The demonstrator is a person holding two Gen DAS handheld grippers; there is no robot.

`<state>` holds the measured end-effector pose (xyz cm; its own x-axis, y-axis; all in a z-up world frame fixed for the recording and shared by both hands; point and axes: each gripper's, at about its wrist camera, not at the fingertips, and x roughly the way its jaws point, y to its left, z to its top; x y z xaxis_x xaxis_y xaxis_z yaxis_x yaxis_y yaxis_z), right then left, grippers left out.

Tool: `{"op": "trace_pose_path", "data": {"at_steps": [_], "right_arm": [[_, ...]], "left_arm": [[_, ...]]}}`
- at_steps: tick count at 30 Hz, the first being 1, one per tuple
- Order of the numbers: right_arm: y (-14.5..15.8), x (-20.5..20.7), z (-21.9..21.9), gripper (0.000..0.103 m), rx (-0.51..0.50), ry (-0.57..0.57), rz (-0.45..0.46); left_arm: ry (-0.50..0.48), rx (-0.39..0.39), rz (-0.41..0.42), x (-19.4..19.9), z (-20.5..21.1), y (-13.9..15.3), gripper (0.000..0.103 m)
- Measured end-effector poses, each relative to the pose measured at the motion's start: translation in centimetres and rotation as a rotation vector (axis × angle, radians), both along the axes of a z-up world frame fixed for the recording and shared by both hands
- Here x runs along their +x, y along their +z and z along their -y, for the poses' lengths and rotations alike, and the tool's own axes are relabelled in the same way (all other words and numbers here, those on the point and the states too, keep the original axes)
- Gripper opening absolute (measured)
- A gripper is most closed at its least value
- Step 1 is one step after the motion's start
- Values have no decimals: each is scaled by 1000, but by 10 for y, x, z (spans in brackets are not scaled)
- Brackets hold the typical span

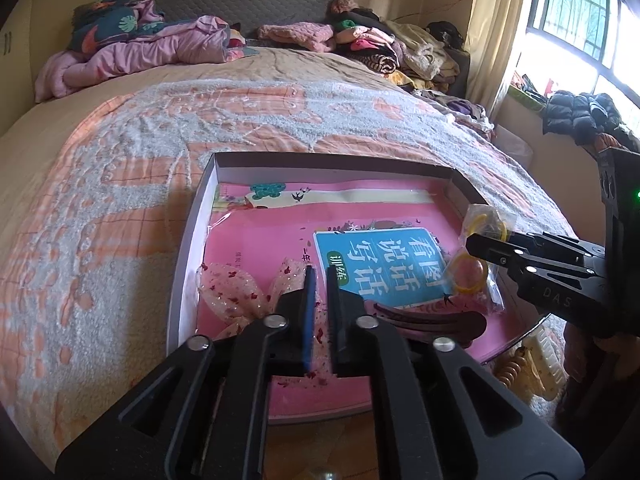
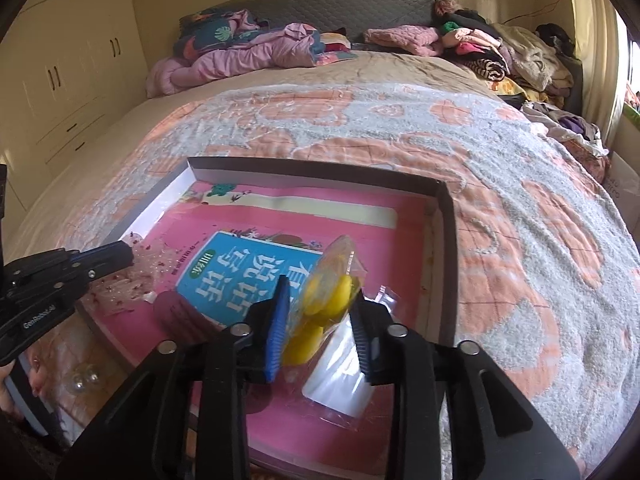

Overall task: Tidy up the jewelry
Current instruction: 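Carry both items into the tray and open both grippers, then withdraw both tools from the tray back over the remaining accessories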

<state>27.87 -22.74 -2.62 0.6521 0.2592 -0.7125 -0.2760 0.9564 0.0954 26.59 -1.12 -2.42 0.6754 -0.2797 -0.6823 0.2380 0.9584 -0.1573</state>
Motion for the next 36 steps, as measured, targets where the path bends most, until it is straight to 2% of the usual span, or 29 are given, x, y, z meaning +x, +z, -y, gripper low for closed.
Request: {"op": "trace_pose_path", "data": {"at_steps": [5, 7, 9, 15, 18, 23, 26, 32, 36], "right_arm": [[1, -7, 6, 38, -8, -22, 15], [5, -14, 9, 44, -17, -35, 37], [9, -20, 12, 57, -20, -51, 61], [26, -41, 22, 74, -7, -86, 131], [33, -50, 28, 85, -6, -108, 161], [44, -65, 37, 93, -6, -150, 207], [52, -73, 43, 94, 1, -168, 233], [68, -87, 54, 95, 16, -197, 272], [76, -98, 60, 95, 15, -218, 301]], "left_arm": [[11, -12, 22, -8, -4, 7, 10], [13, -17, 32, -11, -4, 11, 15], [14, -21, 45, -14, -4, 15, 22], [15, -35, 73, -23, -1, 26, 36], [17, -36, 88, -29, 0, 32, 47], [30, -26, 118, -39, 2, 44, 66], [32, -19, 140, -46, 3, 52, 77], [33, -14, 173, -59, 6, 66, 91], [33, -6, 190, -66, 9, 73, 92]]}}
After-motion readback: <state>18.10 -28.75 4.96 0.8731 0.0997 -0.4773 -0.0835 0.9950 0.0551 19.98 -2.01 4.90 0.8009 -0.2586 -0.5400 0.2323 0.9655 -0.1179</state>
